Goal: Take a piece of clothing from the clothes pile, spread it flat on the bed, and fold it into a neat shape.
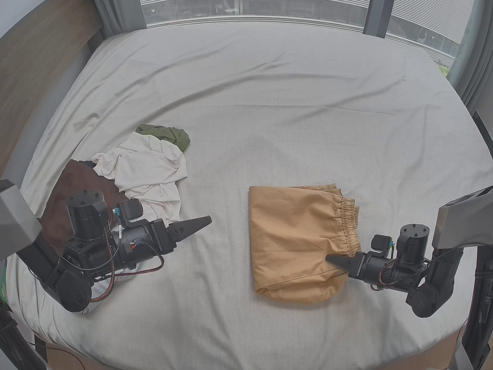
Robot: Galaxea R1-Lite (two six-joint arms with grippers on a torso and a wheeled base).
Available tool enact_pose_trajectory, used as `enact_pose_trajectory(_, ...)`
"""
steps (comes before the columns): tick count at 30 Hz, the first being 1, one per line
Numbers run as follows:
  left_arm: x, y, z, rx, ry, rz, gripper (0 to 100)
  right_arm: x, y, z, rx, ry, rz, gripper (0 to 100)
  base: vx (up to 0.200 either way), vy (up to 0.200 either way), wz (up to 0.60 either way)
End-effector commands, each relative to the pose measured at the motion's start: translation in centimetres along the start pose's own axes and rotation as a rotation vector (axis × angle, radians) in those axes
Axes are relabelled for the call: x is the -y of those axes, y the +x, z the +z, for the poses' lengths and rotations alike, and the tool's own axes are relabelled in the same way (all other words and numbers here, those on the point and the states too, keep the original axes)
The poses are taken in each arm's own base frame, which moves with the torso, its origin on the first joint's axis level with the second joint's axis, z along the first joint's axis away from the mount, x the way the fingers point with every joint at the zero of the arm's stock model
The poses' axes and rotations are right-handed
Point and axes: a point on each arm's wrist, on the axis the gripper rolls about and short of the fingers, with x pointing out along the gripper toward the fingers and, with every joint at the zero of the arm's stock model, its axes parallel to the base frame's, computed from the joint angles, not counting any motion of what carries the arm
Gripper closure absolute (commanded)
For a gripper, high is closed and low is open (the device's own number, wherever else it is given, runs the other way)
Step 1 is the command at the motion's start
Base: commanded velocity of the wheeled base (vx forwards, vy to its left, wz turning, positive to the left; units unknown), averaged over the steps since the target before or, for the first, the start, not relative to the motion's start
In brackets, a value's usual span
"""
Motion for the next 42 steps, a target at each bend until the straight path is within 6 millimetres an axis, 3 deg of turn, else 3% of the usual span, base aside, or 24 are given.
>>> enact_pose_trajectory(1,0.1,0.0,0.2,0.014,0.006,-0.005,0,-2.9,-0.5,0.8,0.029,-0.051,0.081,100,0.0,0.0,0.0)
enact_pose_trajectory(4,0.0,0.0,0.1,0.013,0.005,-0.003,0,-5.3,-1.0,1.5,0.062,-0.096,0.152,100,0.0,0.0,0.0)
enact_pose_trajectory(9,0.0,-0.1,0.1,0.012,0.004,-0.002,0,-7.1,-1.8,2.2,0.096,-0.131,0.206,100,0.0,0.0,0.0)
enact_pose_trajectory(20,0.2,-0.2,0.2,0.028,0.015,-0.013,0,-8.7,-1.2,4.2,0.172,-0.178,0.272,100,0.0,0.0,0.0)
enact_pose_trajectory(42,0.2,-0.4,0.3,0.033,0.016,-0.011,0,-10.7,-0.6,5.9,0.232,-0.223,0.344,100,0.0,0.0,0.0)
